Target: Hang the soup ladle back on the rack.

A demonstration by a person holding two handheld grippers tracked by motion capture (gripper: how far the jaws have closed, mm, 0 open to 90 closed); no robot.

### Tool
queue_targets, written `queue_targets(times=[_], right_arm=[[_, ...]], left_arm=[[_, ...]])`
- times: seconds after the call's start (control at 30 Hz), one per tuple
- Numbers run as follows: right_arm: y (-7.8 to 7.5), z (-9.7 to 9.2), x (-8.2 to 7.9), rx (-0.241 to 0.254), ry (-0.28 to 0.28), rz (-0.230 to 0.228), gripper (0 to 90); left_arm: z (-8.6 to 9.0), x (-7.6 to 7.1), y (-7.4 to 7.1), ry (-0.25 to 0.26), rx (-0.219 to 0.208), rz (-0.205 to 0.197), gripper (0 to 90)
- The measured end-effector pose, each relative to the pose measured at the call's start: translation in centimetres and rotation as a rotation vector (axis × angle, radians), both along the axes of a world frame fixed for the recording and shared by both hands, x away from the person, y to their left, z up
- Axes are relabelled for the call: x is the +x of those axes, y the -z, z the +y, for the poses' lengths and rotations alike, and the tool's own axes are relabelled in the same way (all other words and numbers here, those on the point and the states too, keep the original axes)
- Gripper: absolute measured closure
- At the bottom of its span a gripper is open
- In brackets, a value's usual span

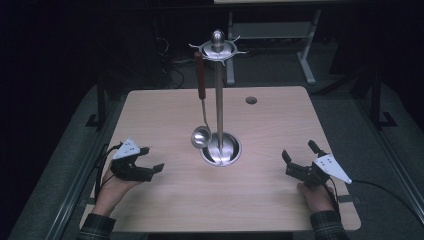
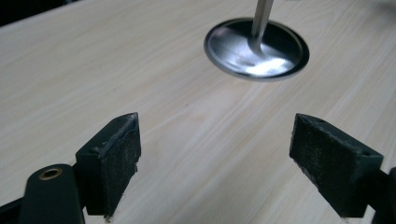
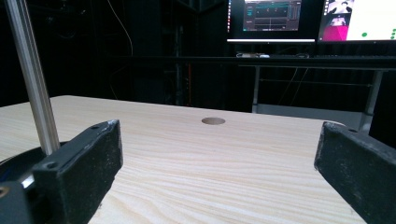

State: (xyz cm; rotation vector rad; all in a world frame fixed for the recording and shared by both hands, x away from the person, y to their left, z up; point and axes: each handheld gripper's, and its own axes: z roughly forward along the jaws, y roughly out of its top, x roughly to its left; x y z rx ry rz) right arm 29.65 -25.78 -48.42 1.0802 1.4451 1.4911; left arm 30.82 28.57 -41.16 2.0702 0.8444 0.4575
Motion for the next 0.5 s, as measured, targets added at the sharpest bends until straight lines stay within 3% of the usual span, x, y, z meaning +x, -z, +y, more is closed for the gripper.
queue_targets(times=[0.27, 0.4, 0.5], right_arm=[[0.0, 0.0, 0.0, 0.000, 0.000, 0.000, 0.2], [0.0, 0.0, 0.0, 0.000, 0.000, 0.000, 0.2], [0.0, 0.0, 0.0, 0.000, 0.000, 0.000, 0.2]], left_arm=[[0.6, -0.4, 1.8, -0.027, 0.027, 0.019, 15.9], [0.9, -0.5, 2.8, -0.034, 0.055, 0.044, 14.8], [1.0, -0.1, 3.4, -0.043, 0.065, 0.086, 7.3]])
